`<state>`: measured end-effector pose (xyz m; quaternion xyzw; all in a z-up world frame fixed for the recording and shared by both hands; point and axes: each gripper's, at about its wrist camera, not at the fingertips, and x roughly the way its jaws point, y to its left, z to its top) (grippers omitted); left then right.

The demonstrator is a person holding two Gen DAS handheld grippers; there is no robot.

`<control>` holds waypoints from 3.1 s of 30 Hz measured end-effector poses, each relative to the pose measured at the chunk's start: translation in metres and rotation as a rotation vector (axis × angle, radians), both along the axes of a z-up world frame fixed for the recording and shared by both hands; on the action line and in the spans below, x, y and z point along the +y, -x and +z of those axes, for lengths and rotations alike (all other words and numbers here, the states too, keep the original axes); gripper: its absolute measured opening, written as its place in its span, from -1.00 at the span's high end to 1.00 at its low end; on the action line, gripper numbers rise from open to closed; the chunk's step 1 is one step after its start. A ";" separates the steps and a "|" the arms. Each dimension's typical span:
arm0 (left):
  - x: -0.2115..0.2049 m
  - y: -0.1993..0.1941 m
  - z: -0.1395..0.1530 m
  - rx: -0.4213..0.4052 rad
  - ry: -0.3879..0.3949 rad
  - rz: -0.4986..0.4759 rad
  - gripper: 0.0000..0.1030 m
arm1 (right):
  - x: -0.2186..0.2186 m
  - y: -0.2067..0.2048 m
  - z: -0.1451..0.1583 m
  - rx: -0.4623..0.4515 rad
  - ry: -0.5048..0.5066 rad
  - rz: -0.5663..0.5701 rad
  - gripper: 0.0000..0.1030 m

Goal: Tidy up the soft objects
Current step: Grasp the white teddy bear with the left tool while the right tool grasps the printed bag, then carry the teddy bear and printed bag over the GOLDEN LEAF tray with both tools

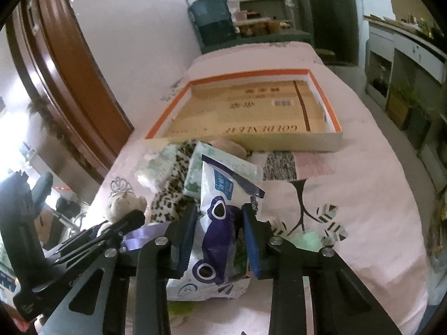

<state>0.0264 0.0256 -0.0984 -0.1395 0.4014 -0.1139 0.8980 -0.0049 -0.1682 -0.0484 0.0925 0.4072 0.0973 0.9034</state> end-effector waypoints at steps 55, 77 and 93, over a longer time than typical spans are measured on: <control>-0.039 -0.095 0.113 -0.228 -0.178 -0.019 0.38 | -0.051 -0.086 0.103 -0.254 0.142 0.043 0.74; -0.053 -0.201 0.074 -0.129 -0.234 -0.005 0.38 | -0.064 -0.202 0.080 -0.129 0.090 0.062 0.74; -0.064 -0.238 0.037 -0.031 -0.217 -0.063 0.38 | -0.040 -0.256 0.029 0.007 0.384 0.015 0.74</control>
